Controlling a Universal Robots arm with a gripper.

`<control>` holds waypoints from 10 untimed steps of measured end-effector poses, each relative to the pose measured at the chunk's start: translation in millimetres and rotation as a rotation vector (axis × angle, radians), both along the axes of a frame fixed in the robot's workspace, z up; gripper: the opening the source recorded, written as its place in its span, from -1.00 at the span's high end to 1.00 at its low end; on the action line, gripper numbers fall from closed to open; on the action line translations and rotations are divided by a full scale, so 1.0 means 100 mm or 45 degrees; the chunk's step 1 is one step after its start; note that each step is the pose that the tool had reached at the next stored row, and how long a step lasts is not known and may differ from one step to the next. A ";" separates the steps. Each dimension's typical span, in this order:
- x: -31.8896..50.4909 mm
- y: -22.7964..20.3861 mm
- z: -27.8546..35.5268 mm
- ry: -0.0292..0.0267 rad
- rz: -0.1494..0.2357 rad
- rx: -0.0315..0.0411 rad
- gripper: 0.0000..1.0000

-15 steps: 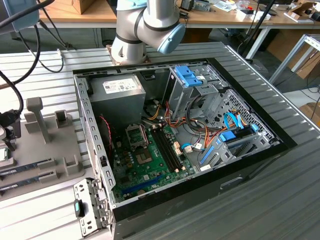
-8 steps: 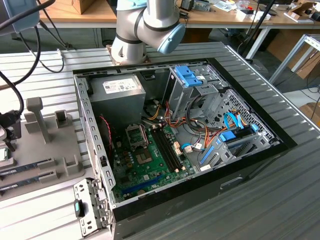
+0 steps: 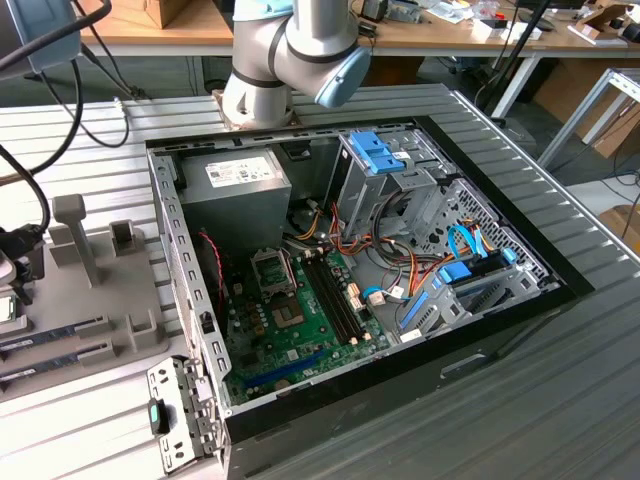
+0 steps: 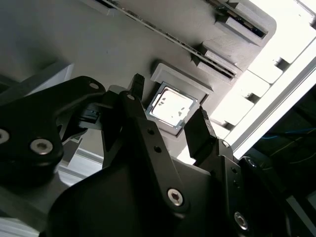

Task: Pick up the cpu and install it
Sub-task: 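Pick up the cpu and move it towards the insertion slot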

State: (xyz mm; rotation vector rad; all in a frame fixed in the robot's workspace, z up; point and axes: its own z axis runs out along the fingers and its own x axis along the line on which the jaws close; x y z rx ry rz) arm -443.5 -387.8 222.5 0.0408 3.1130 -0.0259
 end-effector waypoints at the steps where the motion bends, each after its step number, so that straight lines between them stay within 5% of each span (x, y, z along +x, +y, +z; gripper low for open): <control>1: -0.003 0.015 -0.013 -0.0002 0.000 0.0001 -0.20; 10: -0.088 0.094 -0.128 -0.0001 0.004 0.0001 -0.20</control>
